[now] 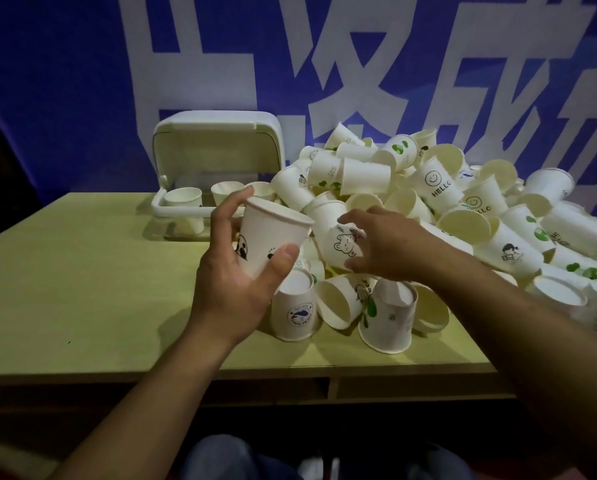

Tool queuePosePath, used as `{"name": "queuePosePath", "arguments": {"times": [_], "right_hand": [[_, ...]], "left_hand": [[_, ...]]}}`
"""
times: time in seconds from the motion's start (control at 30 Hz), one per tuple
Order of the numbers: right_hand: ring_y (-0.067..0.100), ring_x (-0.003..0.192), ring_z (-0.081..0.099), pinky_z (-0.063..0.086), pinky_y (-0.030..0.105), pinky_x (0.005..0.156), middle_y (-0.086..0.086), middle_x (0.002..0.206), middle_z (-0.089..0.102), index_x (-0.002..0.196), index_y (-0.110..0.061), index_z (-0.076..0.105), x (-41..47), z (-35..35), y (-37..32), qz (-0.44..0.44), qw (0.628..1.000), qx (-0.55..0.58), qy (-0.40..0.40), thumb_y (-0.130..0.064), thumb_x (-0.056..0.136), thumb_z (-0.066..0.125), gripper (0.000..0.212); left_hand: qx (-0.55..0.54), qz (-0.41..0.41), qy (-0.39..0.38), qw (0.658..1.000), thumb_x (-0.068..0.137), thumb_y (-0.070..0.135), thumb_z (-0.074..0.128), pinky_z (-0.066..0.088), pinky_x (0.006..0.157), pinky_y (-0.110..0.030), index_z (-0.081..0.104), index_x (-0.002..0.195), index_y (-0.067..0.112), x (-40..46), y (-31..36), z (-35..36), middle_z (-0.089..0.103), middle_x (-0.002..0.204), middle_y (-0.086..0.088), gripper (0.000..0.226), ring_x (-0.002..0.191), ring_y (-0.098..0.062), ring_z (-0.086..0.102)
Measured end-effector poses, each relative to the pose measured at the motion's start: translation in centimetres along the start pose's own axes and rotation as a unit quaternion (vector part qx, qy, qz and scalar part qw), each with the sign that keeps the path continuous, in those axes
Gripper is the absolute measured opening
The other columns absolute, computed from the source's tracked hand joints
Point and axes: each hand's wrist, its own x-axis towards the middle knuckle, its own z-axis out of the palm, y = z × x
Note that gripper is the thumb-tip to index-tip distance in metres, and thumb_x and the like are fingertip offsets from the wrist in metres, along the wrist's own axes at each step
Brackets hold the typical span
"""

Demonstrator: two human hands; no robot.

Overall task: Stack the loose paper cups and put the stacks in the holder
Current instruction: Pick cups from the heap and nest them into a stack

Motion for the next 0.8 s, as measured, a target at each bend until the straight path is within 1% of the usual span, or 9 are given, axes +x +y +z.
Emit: {"name": "queuePosePath", "arguments": {"times": [0.1, 0.2, 0.27, 0.33, 0.47, 0.57, 0.67, 0.73, 0.8], "right_hand": [[0.019, 0.107, 0.058, 0.05, 0.03, 0.083, 0.001, 0.135, 0.054, 0.144, -0.033, 0.042, -0.8, -1.8, 0.8, -0.01, 0.996, 0.092, 0.016, -0.037, 0.082, 0.074, 0.07], [0.01, 0.096, 0.06, 0.05, 0.021, 0.073, -0.004, 0.133, 0.051, 0.143, -0.041, 0.039, -2.1, -3.4, 1.2, -0.025, 0.975, 0.213, 0.061, -0.04, 0.081, 0.07, 0.07], [0.003, 0.093, 0.058, 0.047, 0.013, 0.068, -0.011, 0.131, 0.047, 0.144, -0.048, 0.033, -2.9, -3.8, 0.6, -0.043, 0.959, 0.263, 0.091, -0.038, 0.085, 0.068, 0.07], [-0.001, 0.091, 0.057, 0.046, 0.01, 0.065, -0.014, 0.129, 0.046, 0.144, -0.049, 0.033, -3.6, -3.9, -0.5, -0.058, 0.946, 0.298, 0.118, -0.036, 0.087, 0.068, 0.068], [0.005, 0.091, 0.062, 0.058, 0.023, 0.071, -0.014, 0.125, 0.049, 0.142, -0.044, 0.039, -4.3, -3.7, -2.8, -0.075, 0.9, 0.398, 0.158, -0.033, 0.088, 0.07, 0.063], [0.002, 0.089, 0.064, 0.06, 0.024, 0.071, -0.022, 0.117, 0.049, 0.136, -0.045, 0.037, -4.5, -2.7, -4.5, -0.077, 0.869, 0.457, 0.174, -0.039, 0.085, 0.073, 0.062], [-0.002, 0.09, 0.064, 0.058, 0.021, 0.071, -0.021, 0.118, 0.052, 0.137, -0.04, 0.039, -4.3, -1.4, -6.0, -0.076, 0.845, 0.497, 0.184, -0.039, 0.085, 0.073, 0.062], [0.001, 0.096, 0.064, 0.058, 0.021, 0.076, -0.015, 0.121, 0.056, 0.136, -0.036, 0.048, -4.0, -0.5, -6.6, -0.08, 0.843, 0.497, 0.187, -0.038, 0.088, 0.07, 0.053], [0.0, 0.102, 0.062, 0.056, 0.019, 0.081, -0.014, 0.124, 0.059, 0.131, -0.037, 0.058, -3.7, 0.3, -6.8, -0.089, 0.866, 0.46, 0.174, -0.041, 0.09, 0.067, 0.042]], "left_hand": [[-0.005, 0.002, -0.028, 1.0, 0.071, 0.061, 0.065, 0.054, 0.068, -0.015, 0.034, 0.129, 0.062, -0.5, -0.1, -0.2, 0.052, 0.113, 0.045, 0.066, 0.1, 0.009, 0.059], [-0.006, 0.001, -0.062, 0.998, 0.069, 0.062, 0.065, 0.056, 0.071, -0.017, 0.032, 0.128, 0.069, -1.0, 0.0, 0.0, 0.051, 0.119, 0.041, 0.068, 0.105, 0.009, 0.057], [-0.004, -0.005, -0.086, 0.996, 0.068, 0.065, 0.065, 0.057, 0.072, -0.021, 0.029, 0.129, 0.073, -1.2, 0.2, 0.4, 0.051, 0.12, 0.039, 0.071, 0.103, 0.009, 0.058], [-0.003, -0.011, -0.11, 0.994, 0.067, 0.067, 0.064, 0.058, 0.074, -0.022, 0.029, 0.131, 0.073, -1.4, 0.5, 0.9, 0.053, 0.12, 0.038, 0.074, 0.104, 0.006, 0.059], [-0.022, -0.005, -0.14, 0.99, 0.069, 0.06, 0.068, 0.06, 0.082, -0.027, 0.029, 0.137, 0.072, -1.5, 0.7, 1.4, 0.057, 0.126, 0.032, 0.079, 0.108, -0.003, 0.065], [-0.049, 0.0, -0.133, 0.99, 0.071, 0.059, 0.068, 0.056, 0.079, -0.018, 0.021, 0.14, 0.073, -1.6, 0.9, 1.2, 0.058, 0.125, 0.032, 0.085, 0.107, -0.001, 0.066], [-0.059, -0.02, -0.107, 0.992, 0.07, 0.062, 0.065, 0.057, 0.078, -0.018, 0.013, 0.139, 0.076, -1.6, 0.8, 0.5, 0.057, 0.129, 0.024, 0.087, 0.108, 0.002, 0.065], [-0.064, -0.029, -0.081, 0.994, 0.072, 0.062, 0.063, 0.057, 0.083, -0.022, 0.008, 0.142, 0.072, -1.4, 0.5, 0.0, 0.052, 0.136, 0.028, 0.09, 0.113, 0.004, 0.062], [-0.064, -0.024, -0.04, 0.997, 0.076, 0.059, 0.062, 0.054, 0.089, -0.017, 0.008, 0.149, 0.064, -1.2, -0.2, -0.6, 0.04, 0.139, 0.041, 0.091, 0.121, 0.009, 0.055]]}}
